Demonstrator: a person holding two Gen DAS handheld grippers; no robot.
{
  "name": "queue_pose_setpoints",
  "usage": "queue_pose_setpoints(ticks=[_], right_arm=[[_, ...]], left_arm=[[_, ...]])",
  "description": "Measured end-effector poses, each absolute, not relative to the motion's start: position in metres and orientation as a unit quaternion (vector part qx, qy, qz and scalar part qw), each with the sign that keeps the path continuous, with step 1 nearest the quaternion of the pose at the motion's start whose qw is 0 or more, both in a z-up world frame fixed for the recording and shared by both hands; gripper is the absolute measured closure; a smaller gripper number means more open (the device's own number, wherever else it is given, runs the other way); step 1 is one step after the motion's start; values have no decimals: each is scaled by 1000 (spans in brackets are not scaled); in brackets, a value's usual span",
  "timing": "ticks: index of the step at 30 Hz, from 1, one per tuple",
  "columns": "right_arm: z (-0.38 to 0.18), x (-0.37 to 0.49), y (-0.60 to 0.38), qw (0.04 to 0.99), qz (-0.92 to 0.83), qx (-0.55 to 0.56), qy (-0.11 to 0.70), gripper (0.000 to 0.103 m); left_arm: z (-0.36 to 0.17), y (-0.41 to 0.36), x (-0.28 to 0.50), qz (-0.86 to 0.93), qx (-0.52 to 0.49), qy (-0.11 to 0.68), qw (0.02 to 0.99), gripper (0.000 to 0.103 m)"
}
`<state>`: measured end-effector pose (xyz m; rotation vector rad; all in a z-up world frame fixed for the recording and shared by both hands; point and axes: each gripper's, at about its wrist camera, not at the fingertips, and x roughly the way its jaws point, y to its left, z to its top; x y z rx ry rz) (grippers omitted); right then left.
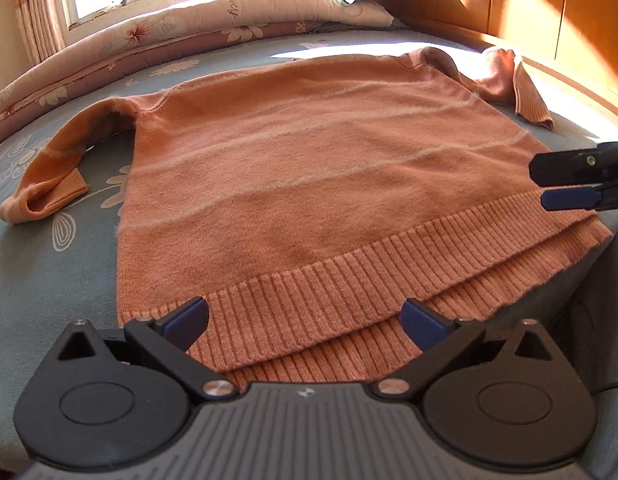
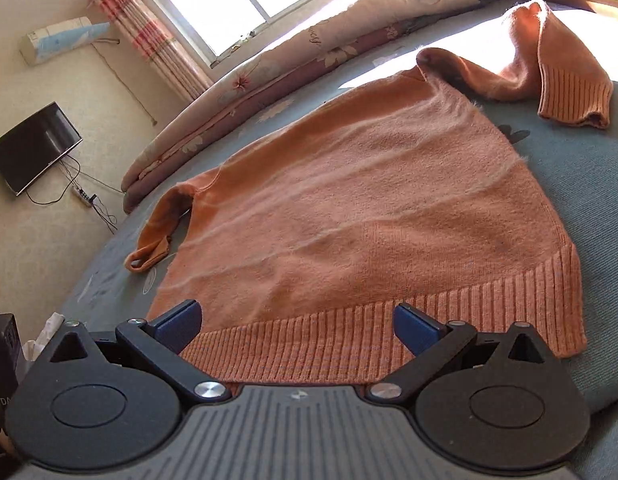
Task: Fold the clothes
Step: 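Bring the open right tool toward the left tool over the ribbed hem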
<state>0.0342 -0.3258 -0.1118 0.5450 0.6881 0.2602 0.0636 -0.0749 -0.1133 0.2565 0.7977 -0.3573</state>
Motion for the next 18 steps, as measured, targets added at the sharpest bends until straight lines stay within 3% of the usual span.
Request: queue_pose_setpoints(ticks=[7,12,13,15,18], right_arm=[[-116,15,-338,899,100,264,334,0],[-107,4,-331,917,95,216,321,1],[-103,3,-325,923,100,194,317,3],[-96,3,-311,931,119,150,309,14],[-91,1,-294,935,146,100,306,30]], left_arm=[[-114,-45,56,-148,99,410,894,1],[-92,-52,34,-182,146,335,913,5],[-90,-56,30,-189,159,325,913,8],[-89,-64,23,-204,185,309,910,33],[-87,-76,13,-226,223,286,904,50]])
